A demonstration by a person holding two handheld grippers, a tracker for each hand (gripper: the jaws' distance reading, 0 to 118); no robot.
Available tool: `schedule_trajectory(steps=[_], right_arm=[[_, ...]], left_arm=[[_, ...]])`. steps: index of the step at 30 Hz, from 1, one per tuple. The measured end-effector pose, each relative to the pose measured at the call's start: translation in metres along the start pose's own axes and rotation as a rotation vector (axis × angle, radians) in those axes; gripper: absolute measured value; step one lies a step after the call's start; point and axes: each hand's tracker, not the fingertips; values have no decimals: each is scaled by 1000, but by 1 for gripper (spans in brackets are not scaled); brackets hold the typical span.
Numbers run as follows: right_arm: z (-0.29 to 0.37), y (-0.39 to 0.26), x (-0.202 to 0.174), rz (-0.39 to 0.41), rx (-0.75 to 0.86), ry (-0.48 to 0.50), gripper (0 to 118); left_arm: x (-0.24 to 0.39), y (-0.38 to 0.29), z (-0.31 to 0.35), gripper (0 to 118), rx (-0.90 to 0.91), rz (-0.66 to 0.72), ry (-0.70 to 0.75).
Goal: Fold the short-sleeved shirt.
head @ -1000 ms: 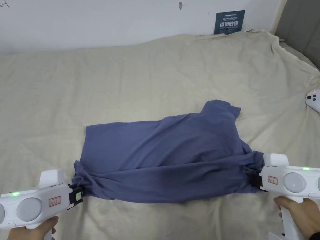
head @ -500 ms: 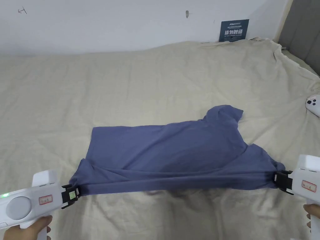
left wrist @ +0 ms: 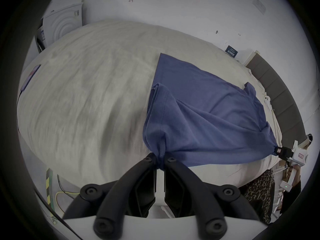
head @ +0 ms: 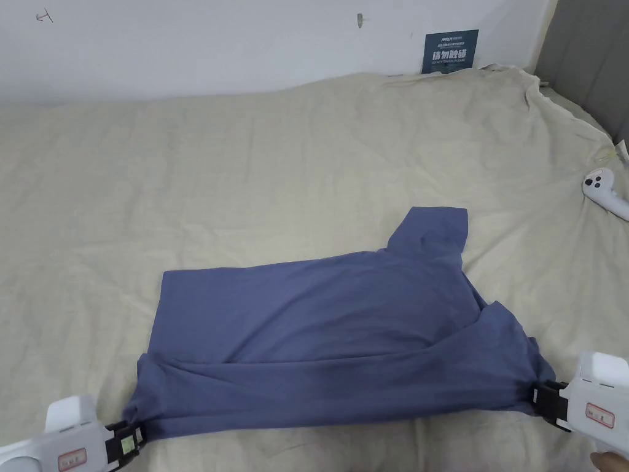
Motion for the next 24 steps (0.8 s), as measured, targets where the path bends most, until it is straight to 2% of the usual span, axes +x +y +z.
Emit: schedule_trajectory(steps=[3, 7, 9, 10, 11, 12, 13, 15, 16, 22, 24], right_arm=[[-15, -3, 3, 8, -41, -29, 4], [-23, -4, -5, 82, -60, -75, 4], [-20, -1, -9, 102, -62, -86, 6], [-19, 0, -9, 112, -61, -84, 11], [-18, 2, -8, 127, -56, -84, 21], [-15, 4, -8, 143, -49, -91, 40], [-11, 6, -8, 147, -46, -101, 54], [1, 11, -7, 149, -21, -97, 75], [8, 15, -7, 145, 6, -78, 78], [59, 49, -26, 170, 169, -55, 80], [81, 62, -37, 175, 245, -24, 89]], left_arm=[[0, -9, -13, 5, -29, -18, 31], [0, -12, -28, 5, -51, -6, 59], [0, -12, -32, 9, -55, 26, 70], [1, -11, -31, 20, -54, 38, 72], [1, -9, -30, 29, -50, 51, 76], [2, -9, -27, 42, -41, 73, 85], [4, -8, -24, 66, -35, 82, 98], [10, -5, -17, 96, -9, 50, 126], [15, -4, -12, 106, 17, 26, 137], [41, 27, 40, 106, 208, -49, 129], [53, 41, 60, 106, 282, -77, 117]])
